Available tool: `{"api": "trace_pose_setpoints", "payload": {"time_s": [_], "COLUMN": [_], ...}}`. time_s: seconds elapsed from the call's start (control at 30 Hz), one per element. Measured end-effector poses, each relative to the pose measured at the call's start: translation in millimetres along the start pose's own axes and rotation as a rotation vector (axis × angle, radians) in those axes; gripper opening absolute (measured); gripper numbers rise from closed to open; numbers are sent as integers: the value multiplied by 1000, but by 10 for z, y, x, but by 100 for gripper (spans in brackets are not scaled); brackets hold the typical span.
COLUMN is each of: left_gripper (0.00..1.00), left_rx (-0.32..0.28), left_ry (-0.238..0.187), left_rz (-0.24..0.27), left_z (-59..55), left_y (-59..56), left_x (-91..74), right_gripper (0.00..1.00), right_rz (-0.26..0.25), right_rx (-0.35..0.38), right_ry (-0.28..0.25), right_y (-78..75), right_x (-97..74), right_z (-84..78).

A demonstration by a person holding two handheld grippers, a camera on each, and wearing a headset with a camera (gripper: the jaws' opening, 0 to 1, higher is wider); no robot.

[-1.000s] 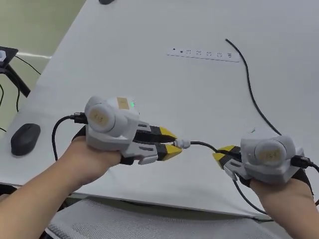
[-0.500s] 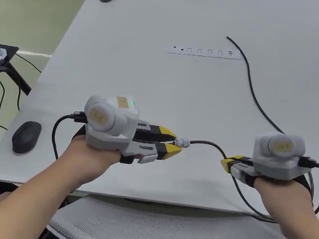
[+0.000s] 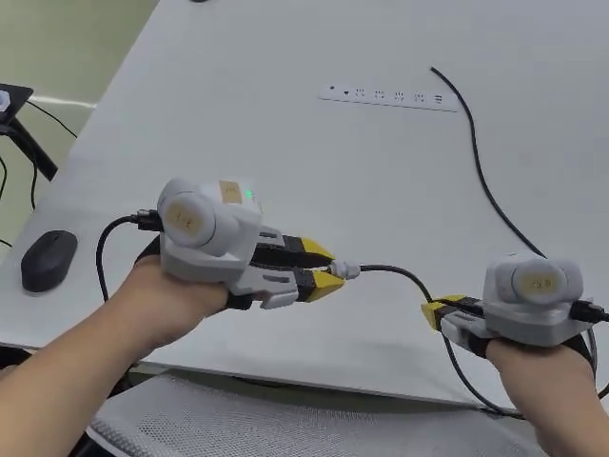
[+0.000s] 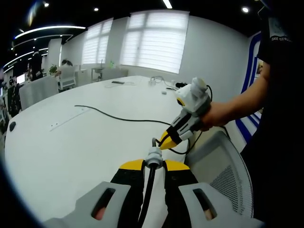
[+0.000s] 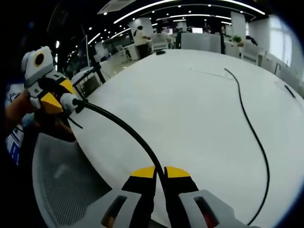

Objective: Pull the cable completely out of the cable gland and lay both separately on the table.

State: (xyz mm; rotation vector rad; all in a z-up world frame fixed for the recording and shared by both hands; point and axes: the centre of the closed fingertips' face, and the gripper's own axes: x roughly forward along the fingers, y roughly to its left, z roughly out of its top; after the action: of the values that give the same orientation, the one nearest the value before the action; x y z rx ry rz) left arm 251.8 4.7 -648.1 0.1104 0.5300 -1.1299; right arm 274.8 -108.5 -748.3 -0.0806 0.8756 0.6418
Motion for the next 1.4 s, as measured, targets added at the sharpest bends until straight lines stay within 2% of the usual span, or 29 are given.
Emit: {"api": "trace_pose_setpoints", "payload": {"time_s": [0.23,0.47,0.7,0.77,0.83,0.9,1.03,1.17,1.27,1.4], "left_gripper": [15,15,15,15,15,15,15,15,15,15], "left_rx": [0,-3,-4,-5,-5,-6,-8,-13,-9,-15], "left_ry": [1,13,13,12,12,13,12,13,13,17], "left_rz": [3,6,3,3,2,0,4,2,1,3], "left_z": [10,-15,-2,2,3,0,-1,-6,-2,-15], "left_y": [18,30,28,31,31,27,38,31,27,31], "left_x": [6,0,3,2,-3,-5,-10,-9,-10,-8], "right_gripper": [3,14,27,29,31,33,36,36,35,30], "right_rz": [3,16,50,57,71,80,113,144,167,180], "right_rx": [-35,-104,-188,-228,-298,-333,-437,-502,-598,-637], "right_ry": [0,18,-37,-55,-68,-73,-125,-109,-94,-86], "right_y": [-5,74,222,282,381,456,650,770,872,946], "right_x": [-24,-165,-314,-329,-333,-328,-308,-252,-218,-184], "right_z": [1,60,347,460,577,639,806,808,785,753]}}
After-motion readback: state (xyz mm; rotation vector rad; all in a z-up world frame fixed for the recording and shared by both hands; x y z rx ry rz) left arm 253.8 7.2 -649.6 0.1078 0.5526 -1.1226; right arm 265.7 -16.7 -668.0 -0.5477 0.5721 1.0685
